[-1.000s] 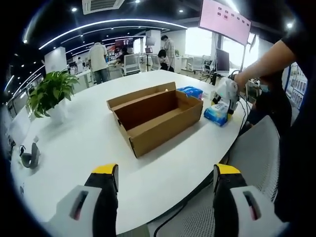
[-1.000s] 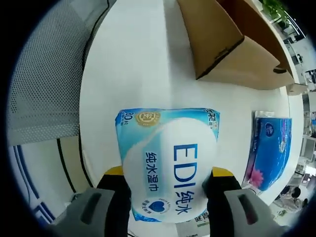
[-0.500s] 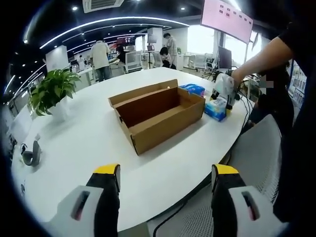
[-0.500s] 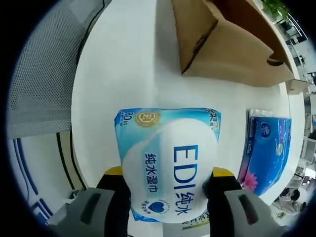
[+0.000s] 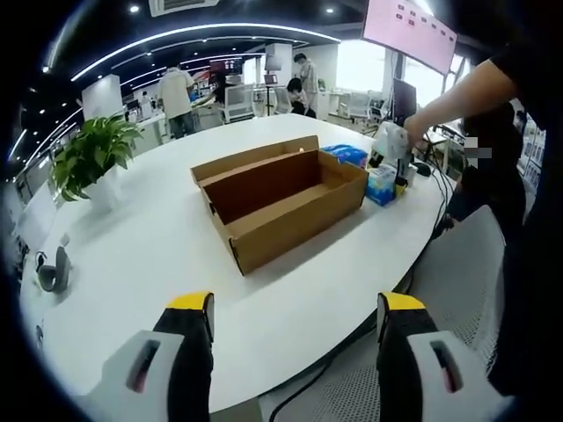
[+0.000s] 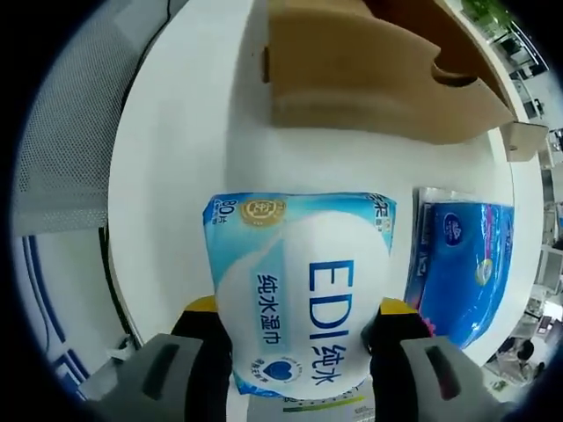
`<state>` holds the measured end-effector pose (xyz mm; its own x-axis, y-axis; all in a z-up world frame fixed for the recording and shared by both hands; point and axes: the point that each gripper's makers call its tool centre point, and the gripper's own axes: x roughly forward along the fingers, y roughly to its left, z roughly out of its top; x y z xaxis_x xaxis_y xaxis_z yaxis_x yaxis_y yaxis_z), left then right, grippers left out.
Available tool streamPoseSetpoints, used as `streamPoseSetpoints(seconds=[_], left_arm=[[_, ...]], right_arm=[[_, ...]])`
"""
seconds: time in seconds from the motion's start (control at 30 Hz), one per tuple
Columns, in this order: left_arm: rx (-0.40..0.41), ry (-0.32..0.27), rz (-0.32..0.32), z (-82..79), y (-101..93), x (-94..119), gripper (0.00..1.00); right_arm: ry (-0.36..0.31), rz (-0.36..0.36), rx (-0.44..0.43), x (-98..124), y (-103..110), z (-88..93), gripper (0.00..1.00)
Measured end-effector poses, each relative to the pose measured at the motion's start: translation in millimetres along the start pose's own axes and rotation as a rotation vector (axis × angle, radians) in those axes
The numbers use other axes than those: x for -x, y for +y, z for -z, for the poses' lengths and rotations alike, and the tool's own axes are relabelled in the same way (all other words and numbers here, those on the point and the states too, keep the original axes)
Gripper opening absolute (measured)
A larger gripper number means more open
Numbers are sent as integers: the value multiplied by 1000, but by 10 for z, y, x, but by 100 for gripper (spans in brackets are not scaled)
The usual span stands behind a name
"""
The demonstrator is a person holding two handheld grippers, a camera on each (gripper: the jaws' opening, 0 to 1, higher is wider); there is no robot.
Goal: Operate the shoe box by opening the lid, removing the specified soft item, and placing it in the target area until the item is outside and the box remains undamaged.
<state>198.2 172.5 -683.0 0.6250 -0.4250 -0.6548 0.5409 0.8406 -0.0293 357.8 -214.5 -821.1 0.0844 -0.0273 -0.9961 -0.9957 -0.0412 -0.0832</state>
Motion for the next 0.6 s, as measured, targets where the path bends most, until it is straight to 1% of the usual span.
streamPoseSetpoints(seconds=[0.13, 0.2, 0.4, 0.6], left_arm=[[-9, 7, 1, -21, -7, -31, 76], [0, 10, -2, -25, 4, -50, 76], [-9, 21, 1, -35, -23, -80, 76], [-10, 9, -13, -68, -19, -58, 76]], right_arm=[[-1, -1, 3, 5, -50, -4, 61], [-2, -3, 3, -1, -93, 0, 61], [1, -6, 5, -17, -142, 7, 61], [8, -10, 8, -22, -154, 9, 62]])
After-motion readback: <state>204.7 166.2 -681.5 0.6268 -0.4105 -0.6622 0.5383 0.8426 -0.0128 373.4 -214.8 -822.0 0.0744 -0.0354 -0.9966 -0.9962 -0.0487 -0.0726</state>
